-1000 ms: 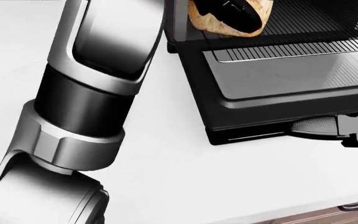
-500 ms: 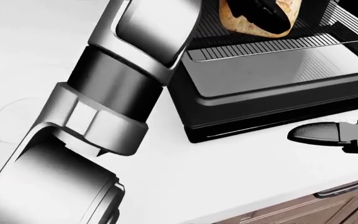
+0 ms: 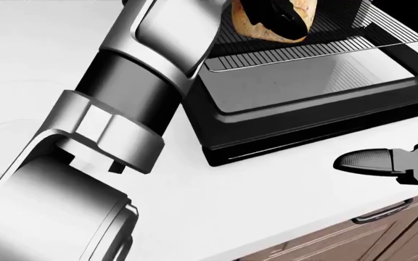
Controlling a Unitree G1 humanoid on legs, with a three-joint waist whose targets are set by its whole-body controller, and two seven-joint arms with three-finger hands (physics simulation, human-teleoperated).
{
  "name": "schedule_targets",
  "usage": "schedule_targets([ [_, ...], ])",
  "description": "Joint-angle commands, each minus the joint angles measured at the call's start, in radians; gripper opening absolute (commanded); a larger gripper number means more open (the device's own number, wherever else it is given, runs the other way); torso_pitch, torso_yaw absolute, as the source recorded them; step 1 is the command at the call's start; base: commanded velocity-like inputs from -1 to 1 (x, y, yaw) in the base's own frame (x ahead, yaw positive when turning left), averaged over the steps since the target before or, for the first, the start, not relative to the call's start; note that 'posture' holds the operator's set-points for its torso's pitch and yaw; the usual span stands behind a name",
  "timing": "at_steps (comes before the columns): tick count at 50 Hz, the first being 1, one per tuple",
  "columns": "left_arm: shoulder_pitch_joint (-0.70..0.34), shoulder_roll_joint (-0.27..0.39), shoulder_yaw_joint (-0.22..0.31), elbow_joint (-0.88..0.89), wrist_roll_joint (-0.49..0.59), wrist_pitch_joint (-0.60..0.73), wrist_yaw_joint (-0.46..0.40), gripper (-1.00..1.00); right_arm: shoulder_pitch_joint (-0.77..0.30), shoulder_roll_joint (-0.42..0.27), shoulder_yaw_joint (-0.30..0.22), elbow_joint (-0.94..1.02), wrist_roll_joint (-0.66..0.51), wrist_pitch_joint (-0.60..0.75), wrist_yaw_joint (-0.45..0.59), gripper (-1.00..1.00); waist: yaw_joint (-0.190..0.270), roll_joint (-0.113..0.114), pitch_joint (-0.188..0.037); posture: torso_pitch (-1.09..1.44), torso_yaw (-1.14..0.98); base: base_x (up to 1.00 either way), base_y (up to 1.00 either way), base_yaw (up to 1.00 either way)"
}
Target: Place the bread on the rack of the toaster oven.
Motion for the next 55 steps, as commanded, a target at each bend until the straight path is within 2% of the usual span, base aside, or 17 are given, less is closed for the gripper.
schedule_targets([
  [1,-0.035,0.009,0.004,-0.04,0.006,-0.018,0.012,-1.0,-0.014,-0.008,-0.011,-0.023,-0.005,-0.029,-0.002,1.0,-0.001,-0.004,-0.025,0.0,-0.26,0.0,0.0,0.0],
  [27,-0.027,0.033,0.014,0.012,0.016,-0.04,0.032,-0.99,-0.029,-0.012,-0.006,-0.019,-0.006,-0.018,0.001,1.0,-0.012,0.0,-0.032,0.0,-0.26,0.0,0.0,0.0],
  [36,-0.023,0.033,0.011,0.011,0.019,-0.044,0.031,-0.39,-0.023,-0.009,-0.007,-0.021,-0.005,-0.023,0.001,1.0,-0.014,0.0,-0.033,0.0,-0.26,0.0,0.0,0.0],
  [45,-0.023,0.034,0.01,0.015,0.024,-0.046,0.031,-0.29,-0.021,-0.006,-0.002,-0.018,-0.01,-0.027,0.001,1.0,-0.015,0.001,-0.034,0.0,-0.26,0.0,0.0,0.0],
  [47,-0.024,0.035,0.011,0.017,0.025,-0.047,0.033,-0.18,-0.022,-0.004,-0.001,-0.017,-0.01,-0.027,0.001,1.0,-0.015,0.001,-0.034,0.0,-0.26,0.0,0.0,0.0],
  [51,-0.022,0.035,0.011,0.018,0.028,-0.046,0.034,-0.15,-0.024,-0.004,0.001,-0.018,-0.012,-0.025,-0.001,1.0,-0.016,0.001,-0.034,0.0,-0.26,0.0,0.0,0.0],
  [52,-0.021,0.034,0.011,0.016,0.027,-0.046,0.033,-0.07,-0.023,-0.004,-0.001,-0.019,-0.012,-0.025,-0.001,1.0,-0.016,0.001,-0.034,0.0,-0.26,0.0,0.0,0.0],
  [55,-0.02,0.034,0.011,0.016,0.028,-0.046,0.032,0.0,-0.023,-0.005,-0.001,-0.02,-0.012,-0.024,0.0,1.0,-0.016,0.001,-0.034,0.0,-0.26,0.0,0.0,0.0],
])
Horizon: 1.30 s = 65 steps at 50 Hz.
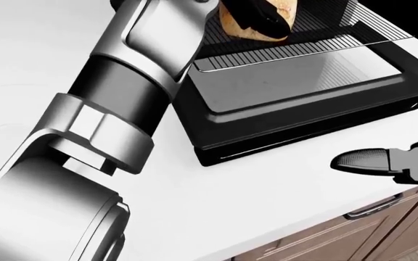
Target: Place the bread on the rack of the toaster oven.
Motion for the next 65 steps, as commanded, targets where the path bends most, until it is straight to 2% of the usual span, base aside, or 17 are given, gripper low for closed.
schedule_targets([
  [1,-0.041,0.008,0.004,-0.038,0.003,-0.02,0.014,0.19,-0.017,-0.01,-0.011,-0.022,-0.003,-0.026,-0.004,1.0,-0.001,-0.004,-0.025,0.0,-0.26,0.0,0.0,0.0],
  [2,-0.041,0.007,0.005,-0.038,0.002,-0.021,0.015,0.29,-0.016,-0.01,-0.01,-0.022,-0.003,-0.026,-0.003,1.0,-0.001,-0.004,-0.025,0.0,-0.26,0.0,0.0,0.0],
  [5,-0.04,0.007,0.004,-0.037,0.004,-0.021,0.016,0.37,-0.015,-0.011,-0.013,-0.025,-0.001,-0.024,-0.002,1.0,-0.001,-0.004,-0.025,0.0,-0.26,0.0,0.0,0.0],
  [6,-0.04,0.007,0.004,-0.037,0.005,-0.02,0.015,0.53,-0.016,-0.011,-0.013,-0.024,-0.002,-0.024,-0.002,1.0,-0.001,-0.004,-0.025,0.0,-0.26,0.0,0.0,0.0],
  [11,-0.042,0.008,0.004,-0.038,0.007,-0.018,0.008,0.68,-0.022,-0.015,-0.016,-0.028,0.003,-0.015,-0.003,1.0,-0.001,-0.004,-0.025,0.0,-0.26,0.0,0.0,0.0],
  [15,-0.043,0.007,0.004,-0.038,0.007,-0.016,0.002,1.0,-0.032,-0.019,-0.014,-0.025,0.004,-0.008,-0.006,1.0,-0.002,-0.004,-0.025,0.0,-0.26,0.0,0.0,0.0],
  [22,-0.034,-0.008,0.005,-0.085,-0.007,0.005,-0.022,1.0,-0.037,-0.02,-0.007,-0.017,0.002,-0.011,-0.008,1.0,-0.002,-0.005,-0.025,0.0,-0.26,0.0,0.0,0.0],
  [33,0.015,-0.075,-0.027,-0.32,-0.025,0.137,-0.119,1.0,-0.025,-0.012,-0.001,-0.018,-0.006,-0.021,-0.005,1.0,-0.001,-0.006,-0.02,0.0,-0.26,0.0,0.0,0.0],
  [37,0.032,-0.092,-0.039,-0.447,-0.003,0.213,-0.163,1.0,-0.024,-0.01,-0.003,-0.018,-0.005,-0.023,-0.003,1.0,-0.002,-0.006,-0.019,0.0,-0.26,0.0,0.0,0.0],
  [44,0.115,-0.08,-0.047,-0.751,0.087,0.373,-0.246,1.0,-0.019,-0.006,0.002,-0.017,-0.01,-0.029,-0.001,1.0,-0.008,-0.001,-0.012,0.0,-0.26,0.0,0.0,0.0],
  [51,0.173,-0.034,-0.055,-1.036,0.192,0.532,-0.379,1.0,-0.048,-0.011,0.017,-0.02,-0.017,-0.002,-0.007,1.0,-0.013,0.003,-0.008,0.0,-0.26,0.0,0.0,0.0],
  [55,0.163,0.004,-0.035,-1.098,0.227,0.567,-0.431,1.0,-0.07,-0.019,0.024,-0.02,-0.019,0.016,-0.011,1.0,-0.012,0.003,-0.005,0.0,-0.26,0.0,0.0,0.0],
  [65,0.232,0.112,0.009,-1.274,0.288,0.659,-0.533,1.0,-0.088,-0.026,0.025,-0.021,-0.013,0.034,-0.015,1.0,-0.012,0.007,-0.003,0.0,-0.26,0.0,0.0,0.0],
])
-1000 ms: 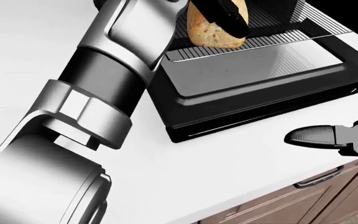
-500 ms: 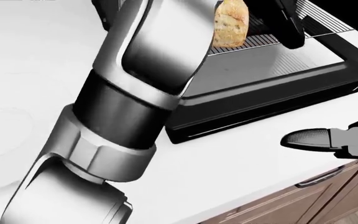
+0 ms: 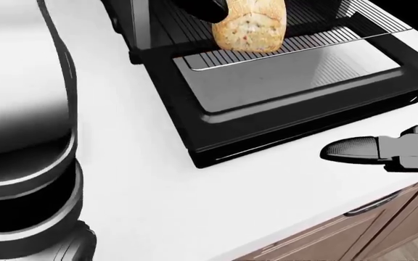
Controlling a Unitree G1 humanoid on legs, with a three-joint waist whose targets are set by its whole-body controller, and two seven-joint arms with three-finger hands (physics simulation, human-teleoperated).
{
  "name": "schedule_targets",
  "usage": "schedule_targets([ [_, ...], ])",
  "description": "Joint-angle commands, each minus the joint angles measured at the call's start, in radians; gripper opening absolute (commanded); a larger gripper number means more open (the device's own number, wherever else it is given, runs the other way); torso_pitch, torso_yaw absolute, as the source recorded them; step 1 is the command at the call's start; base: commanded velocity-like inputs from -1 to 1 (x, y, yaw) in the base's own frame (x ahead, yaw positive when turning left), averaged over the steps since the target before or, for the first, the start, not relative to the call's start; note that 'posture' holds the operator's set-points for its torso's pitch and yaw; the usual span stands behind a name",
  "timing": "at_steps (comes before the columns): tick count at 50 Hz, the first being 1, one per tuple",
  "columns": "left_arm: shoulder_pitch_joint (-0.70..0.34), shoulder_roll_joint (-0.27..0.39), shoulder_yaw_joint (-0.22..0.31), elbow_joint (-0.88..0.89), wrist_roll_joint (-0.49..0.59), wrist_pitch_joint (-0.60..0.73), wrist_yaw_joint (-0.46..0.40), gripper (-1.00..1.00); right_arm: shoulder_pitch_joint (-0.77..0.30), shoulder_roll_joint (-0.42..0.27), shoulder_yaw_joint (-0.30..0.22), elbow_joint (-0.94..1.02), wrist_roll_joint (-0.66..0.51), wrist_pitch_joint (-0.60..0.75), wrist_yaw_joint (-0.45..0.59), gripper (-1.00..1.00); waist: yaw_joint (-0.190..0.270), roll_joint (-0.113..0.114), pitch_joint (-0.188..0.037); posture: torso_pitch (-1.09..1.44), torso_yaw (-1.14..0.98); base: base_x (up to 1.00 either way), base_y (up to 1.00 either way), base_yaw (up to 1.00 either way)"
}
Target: Place the bread on the rack of the toaster oven.
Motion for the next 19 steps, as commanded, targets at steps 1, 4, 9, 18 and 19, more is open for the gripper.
schedule_targets([
  [1,-0.017,0.025,0.015,-0.039,0.007,-0.004,-0.001,1.0,-0.021,-0.011,-0.005,-0.025,-0.004,-0.02,-0.005,1.0,0.0,0.001,-0.025,0.0,-0.26,0.0,0.0,0.0],
  [4,0.019,0.05,0.022,-0.075,0.006,0.007,-0.004,1.0,-0.021,-0.012,-0.01,-0.031,-0.002,-0.014,-0.004,1.0,-0.002,0.003,-0.023,0.0,-0.26,0.0,0.0,0.0],
  [9,0.061,0.11,0.056,-0.094,-0.007,0.006,0.014,1.0,-0.029,-0.014,-0.006,-0.037,-0.002,-0.003,-0.005,1.0,-0.002,0.007,-0.024,0.0,-0.26,0.0,0.0,0.0],
  [18,0.135,0.202,0.094,-0.14,-0.059,0.017,0.05,1.0,-0.024,-0.006,0.005,-0.03,-0.012,-0.013,-0.004,1.0,-0.007,0.017,-0.026,0.0,-0.26,0.0,0.0,0.0],
  [19,0.138,0.208,0.097,-0.147,-0.065,0.024,0.05,1.0,-0.025,-0.006,0.004,-0.031,-0.012,-0.013,-0.004,1.0,-0.007,0.018,-0.026,0.0,-0.26,0.0,0.0,0.0],
])
